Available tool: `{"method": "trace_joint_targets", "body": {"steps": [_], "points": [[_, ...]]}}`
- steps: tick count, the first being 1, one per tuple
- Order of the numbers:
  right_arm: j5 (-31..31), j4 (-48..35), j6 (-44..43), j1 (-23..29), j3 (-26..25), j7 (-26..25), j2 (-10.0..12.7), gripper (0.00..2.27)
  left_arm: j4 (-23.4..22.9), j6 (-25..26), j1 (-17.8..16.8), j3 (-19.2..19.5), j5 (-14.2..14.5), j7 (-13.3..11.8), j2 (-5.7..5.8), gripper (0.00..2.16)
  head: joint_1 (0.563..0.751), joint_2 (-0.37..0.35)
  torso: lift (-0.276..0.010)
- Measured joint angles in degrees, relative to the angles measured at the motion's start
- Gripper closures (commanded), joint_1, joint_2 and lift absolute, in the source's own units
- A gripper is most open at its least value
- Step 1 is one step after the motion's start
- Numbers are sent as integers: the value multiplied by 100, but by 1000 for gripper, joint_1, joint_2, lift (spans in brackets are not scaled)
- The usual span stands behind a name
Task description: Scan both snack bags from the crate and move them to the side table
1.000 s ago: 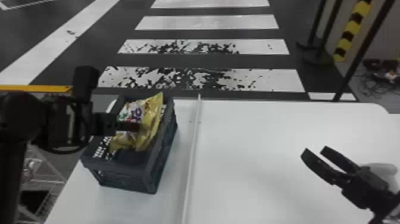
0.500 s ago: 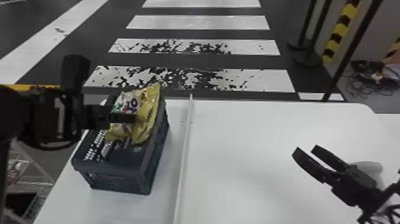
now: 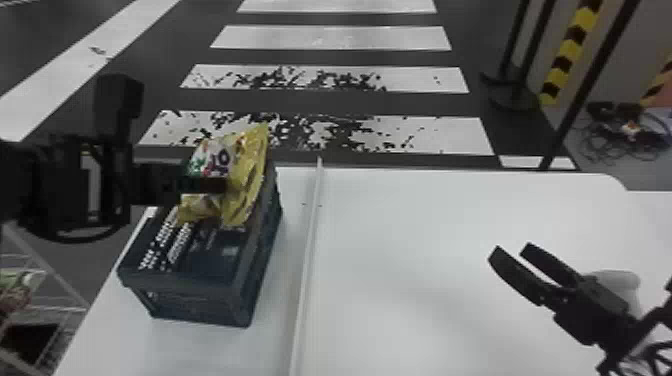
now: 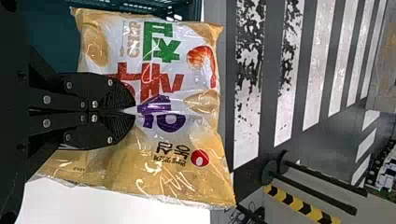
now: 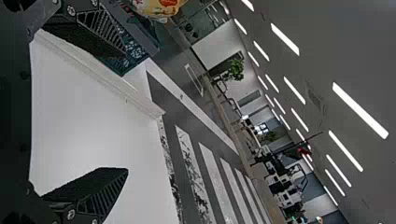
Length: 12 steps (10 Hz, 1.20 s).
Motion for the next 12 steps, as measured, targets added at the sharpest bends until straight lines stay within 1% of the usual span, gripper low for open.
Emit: {"method": "trace_joint_targets", "body": {"steps": [1, 3, 5, 7, 8, 9, 10, 11, 12], "points": [[0, -1, 13, 1, -12, -18, 10, 120, -8, 0, -59, 29, 123, 29, -1, 2142, 695, 42, -95], [0, -47, 24, 39, -48, -29, 29, 120, -11, 0, -166, 21, 227, 37, -55, 2142, 695, 28, -95], [-8, -88, 25, 85, -95, -31, 31, 120, 24, 0, -284, -169, 217, 13, -133, 2142, 695, 9, -95], [-16, -118, 25, 121, -112, -31, 44, 120, 65, 0, -432, -409, 135, 24, -294, 2142, 695, -22, -95], [-19, -139, 25, 143, -127, -31, 51, 120, 108, 0, -516, -532, 69, 66, -451, 2142, 695, -40, -95], [-24, -148, 25, 160, -140, -31, 57, 120, 171, 0, -631, -678, -1, 144, -644, 2142, 695, -63, -95], [-33, -150, 25, 179, -158, -24, 64, 120, 254, 0, -790, -889, -97, 169, -814, 2142, 695, -78, -95], [-58, -150, 23, 209, -192, -15, 70, 120, 346, 0, -944, -1072, -211, 172, -946, 2142, 695, -103, -95], [-93, -150, 0, 253, -244, -6, 73, 120, 448, 0, -1072, -1235, -309, 171, -1049, 2142, 695, -124, -95]]}}
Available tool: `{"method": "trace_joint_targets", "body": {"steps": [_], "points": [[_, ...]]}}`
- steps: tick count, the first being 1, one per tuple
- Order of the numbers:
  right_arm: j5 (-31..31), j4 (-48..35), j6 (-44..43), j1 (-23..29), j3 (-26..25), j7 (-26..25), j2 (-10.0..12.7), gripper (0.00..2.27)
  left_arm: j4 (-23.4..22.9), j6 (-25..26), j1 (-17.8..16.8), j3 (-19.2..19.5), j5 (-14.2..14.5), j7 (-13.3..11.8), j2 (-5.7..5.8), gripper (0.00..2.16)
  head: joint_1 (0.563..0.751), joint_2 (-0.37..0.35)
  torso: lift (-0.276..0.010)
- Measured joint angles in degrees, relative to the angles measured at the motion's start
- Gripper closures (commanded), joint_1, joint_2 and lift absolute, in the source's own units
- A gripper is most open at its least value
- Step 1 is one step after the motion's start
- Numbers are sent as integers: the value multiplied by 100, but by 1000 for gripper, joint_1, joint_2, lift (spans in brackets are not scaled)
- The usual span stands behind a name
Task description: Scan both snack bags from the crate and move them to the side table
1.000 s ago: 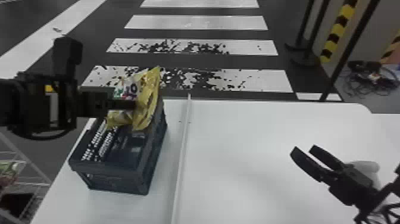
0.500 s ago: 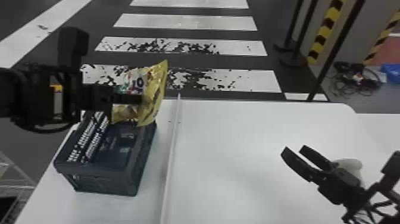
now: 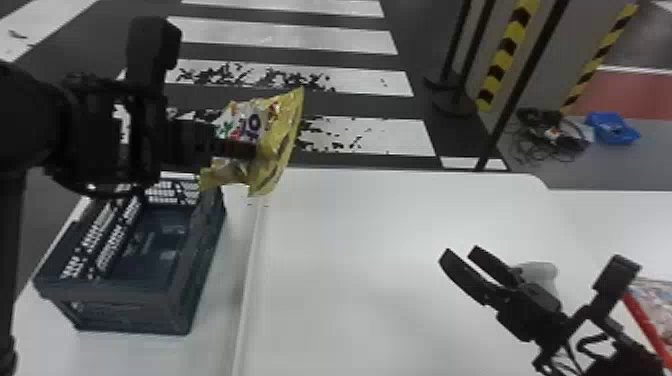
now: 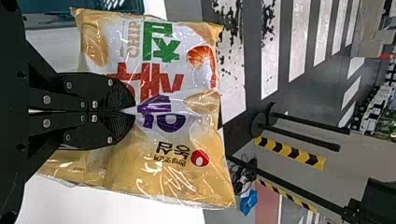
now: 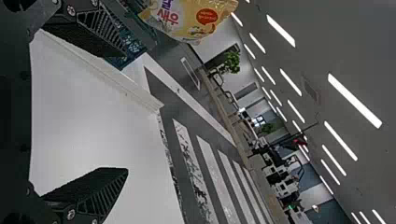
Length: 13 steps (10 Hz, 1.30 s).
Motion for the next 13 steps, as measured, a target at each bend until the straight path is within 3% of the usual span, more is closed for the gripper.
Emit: {"method": "trace_joint_targets", "body": {"steps": [5, 9, 13], "points": [[-137, 0, -88, 108, -193, 19, 3, 120, 424, 0, -318, -790, -464, -102, -461, 2142, 695, -220, -95], [-218, 8, -149, 105, -320, -15, 45, 117, 893, 0, -317, -1546, -820, -303, -838, 2142, 695, -302, -95], [-296, 52, -137, -100, -254, -16, 102, 117, 1437, -283, -123, -2263, -1233, -430, -1031, 2142, 695, -343, -95]]}}
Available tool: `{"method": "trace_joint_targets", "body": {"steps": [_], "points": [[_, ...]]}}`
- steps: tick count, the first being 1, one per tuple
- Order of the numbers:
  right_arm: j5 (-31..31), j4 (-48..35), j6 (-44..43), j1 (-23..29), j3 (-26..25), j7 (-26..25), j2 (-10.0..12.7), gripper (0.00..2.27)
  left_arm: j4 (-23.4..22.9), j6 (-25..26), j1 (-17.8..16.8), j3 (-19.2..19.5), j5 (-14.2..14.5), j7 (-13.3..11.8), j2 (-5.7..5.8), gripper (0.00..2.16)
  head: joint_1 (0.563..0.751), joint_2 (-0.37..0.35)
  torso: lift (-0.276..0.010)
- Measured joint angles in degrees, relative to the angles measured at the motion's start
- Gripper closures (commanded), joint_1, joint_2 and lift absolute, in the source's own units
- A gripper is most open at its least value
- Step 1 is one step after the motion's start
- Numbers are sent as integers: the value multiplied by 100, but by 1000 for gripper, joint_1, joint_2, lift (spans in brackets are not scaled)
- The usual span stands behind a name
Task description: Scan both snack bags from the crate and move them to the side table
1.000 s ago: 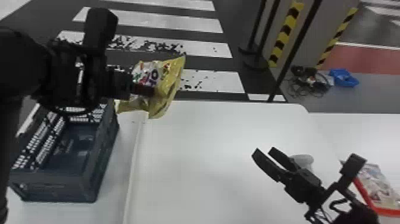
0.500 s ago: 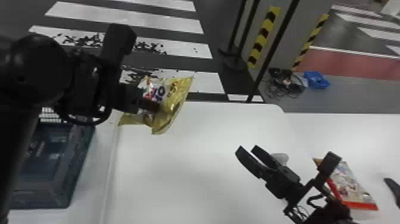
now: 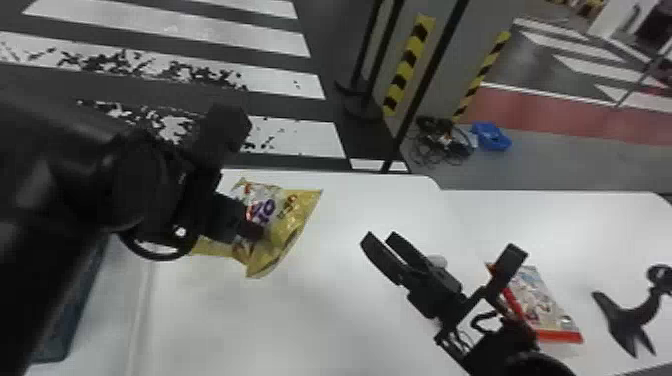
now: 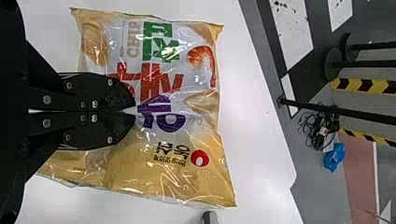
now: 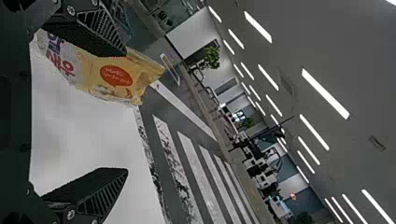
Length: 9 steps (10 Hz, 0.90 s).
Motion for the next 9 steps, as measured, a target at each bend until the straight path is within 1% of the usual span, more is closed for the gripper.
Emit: {"method": "trace_joint_targets", "body": {"steps": [2, 4, 6, 7, 9], "points": [[0, 32, -13, -34, 58, 0, 5, 117, 306, -468, 42, -344, -200, -53, -10, 2142, 695, -350, -95], [-44, 30, -24, -46, 37, 0, 5, 117, 714, -1053, 43, -633, -371, -121, -11, 2142, 695, -350, -95], [-66, 57, -31, -120, 29, -7, 5, 117, 1095, -1502, 15, -908, -454, -155, -11, 2142, 695, -350, -95], [-58, 100, -31, -197, 43, -20, 5, 117, 1229, -1589, -11, -1009, -498, -165, -11, 2142, 695, -350, -95], [-22, 160, -31, -328, 116, -46, 5, 120, 1342, -1609, -109, -1203, -533, -198, -11, 2142, 695, -350, -95]]}}
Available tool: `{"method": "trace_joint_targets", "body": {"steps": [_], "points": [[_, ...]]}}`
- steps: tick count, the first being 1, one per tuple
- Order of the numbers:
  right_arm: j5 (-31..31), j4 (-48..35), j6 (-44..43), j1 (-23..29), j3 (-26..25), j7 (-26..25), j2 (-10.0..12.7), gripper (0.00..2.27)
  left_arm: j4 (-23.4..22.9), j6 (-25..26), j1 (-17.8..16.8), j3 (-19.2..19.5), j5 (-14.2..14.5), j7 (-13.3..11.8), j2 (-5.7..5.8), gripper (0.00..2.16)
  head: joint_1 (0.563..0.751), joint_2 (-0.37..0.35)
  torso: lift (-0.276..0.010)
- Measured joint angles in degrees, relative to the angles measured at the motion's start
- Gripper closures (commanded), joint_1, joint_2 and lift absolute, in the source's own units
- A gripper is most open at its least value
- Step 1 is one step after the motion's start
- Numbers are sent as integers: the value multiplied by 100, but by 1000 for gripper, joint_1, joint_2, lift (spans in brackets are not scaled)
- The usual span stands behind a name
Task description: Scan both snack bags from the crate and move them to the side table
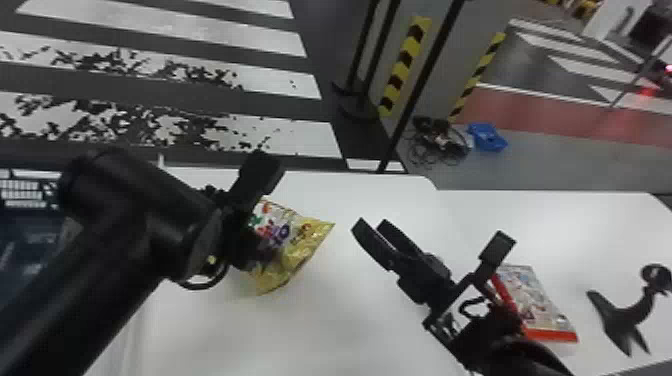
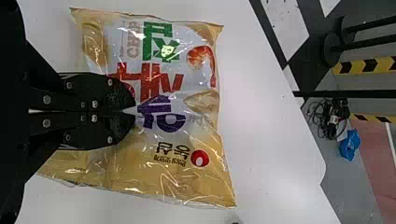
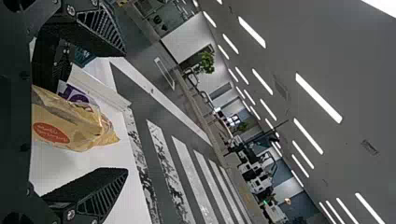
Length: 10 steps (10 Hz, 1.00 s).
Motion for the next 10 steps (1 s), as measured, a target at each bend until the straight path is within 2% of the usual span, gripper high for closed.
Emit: {"method": "trace_joint_targets", "body": {"steps": [3, 6, 8, 9, 10], "points": [[19, 3, 61, -111, 26, -50, 0, 120, 135, -4, -143, -353, -18, -15, 0, 2142, 695, -350, -95], [108, 86, 124, -264, 8, -155, -15, 120, 182, 54, -155, -350, -7, -213, 0, 2142, 695, -350, -95], [201, 162, 147, -366, 12, -210, -24, 120, 176, 80, -155, -434, 7, -218, 0, 2138, 695, -350, -95], [225, 223, 156, -416, 12, -218, -43, 120, 166, 81, -149, -459, 5, -214, 0, 1855, 695, -350, -95], [233, 285, 157, -458, 8, -216, -57, 120, 121, 59, -101, -474, -5, -156, 0, 1686, 695, -350, -95]]}}
